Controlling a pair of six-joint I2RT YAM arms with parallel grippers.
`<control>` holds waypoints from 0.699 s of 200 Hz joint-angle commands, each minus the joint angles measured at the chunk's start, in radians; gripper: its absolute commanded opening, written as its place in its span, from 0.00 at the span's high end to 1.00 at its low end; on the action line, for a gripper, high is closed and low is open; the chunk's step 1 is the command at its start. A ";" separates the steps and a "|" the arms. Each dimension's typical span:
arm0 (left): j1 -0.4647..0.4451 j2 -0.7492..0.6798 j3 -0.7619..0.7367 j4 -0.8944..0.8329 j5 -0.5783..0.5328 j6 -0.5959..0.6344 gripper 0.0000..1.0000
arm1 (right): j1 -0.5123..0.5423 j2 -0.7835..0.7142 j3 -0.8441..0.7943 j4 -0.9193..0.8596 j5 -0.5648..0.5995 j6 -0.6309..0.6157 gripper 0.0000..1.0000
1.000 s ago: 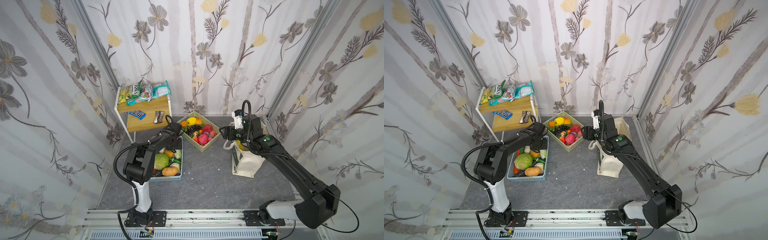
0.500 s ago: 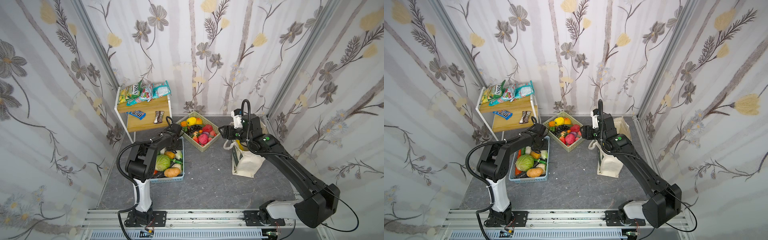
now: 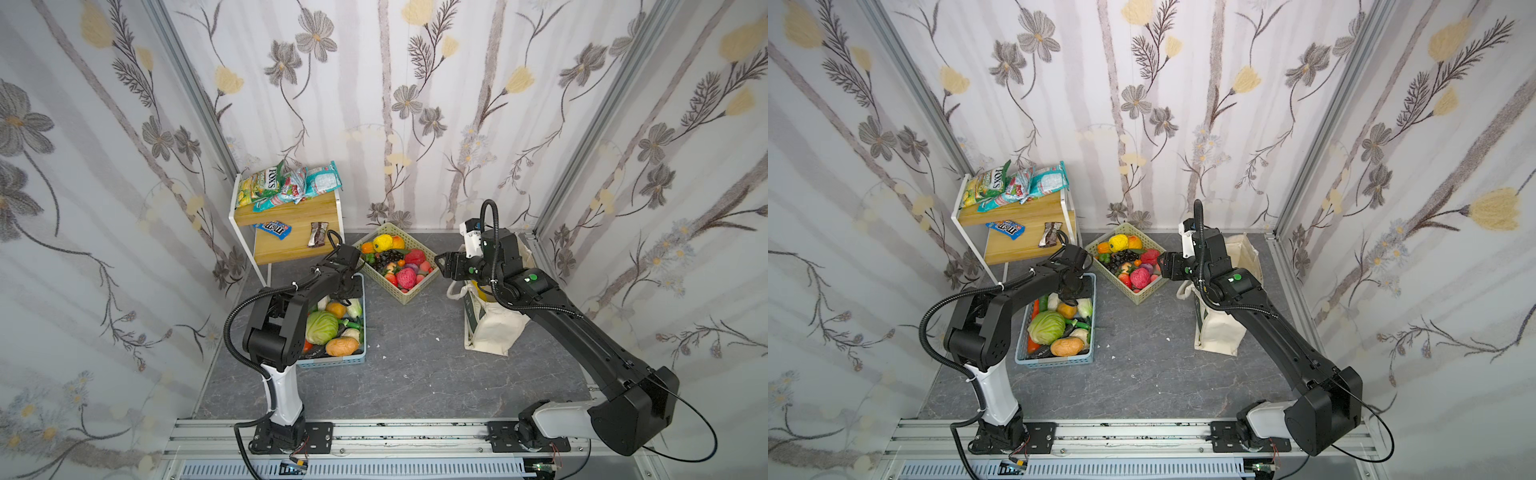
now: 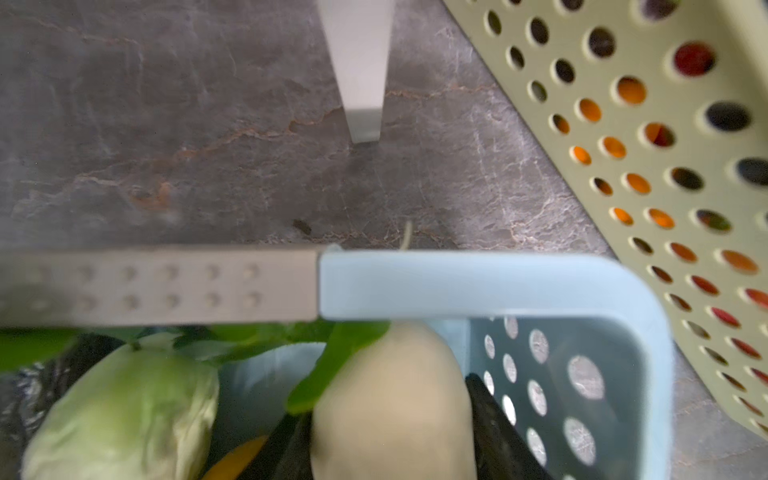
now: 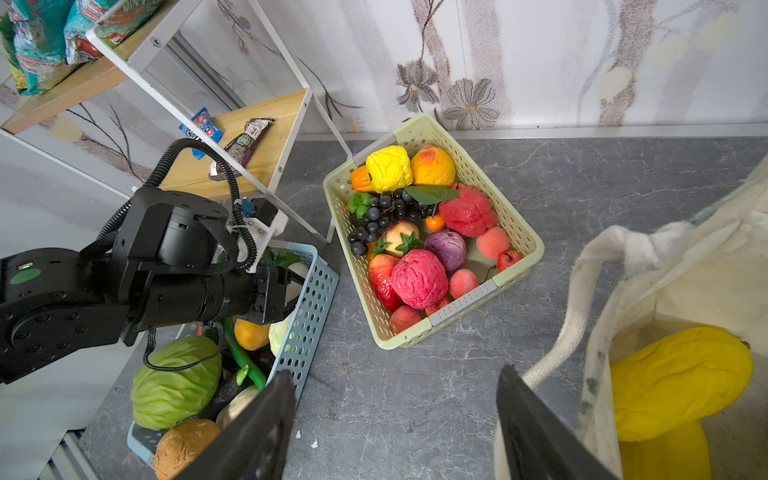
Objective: Place the food into the grocery bag and tie it
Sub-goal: 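Lift the white radish with the left gripper while the right gripper approaches it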
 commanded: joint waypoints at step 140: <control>0.001 -0.217 0.054 -0.070 0.044 -0.043 0.52 | 0.117 0.036 -0.069 0.191 -0.126 0.011 0.24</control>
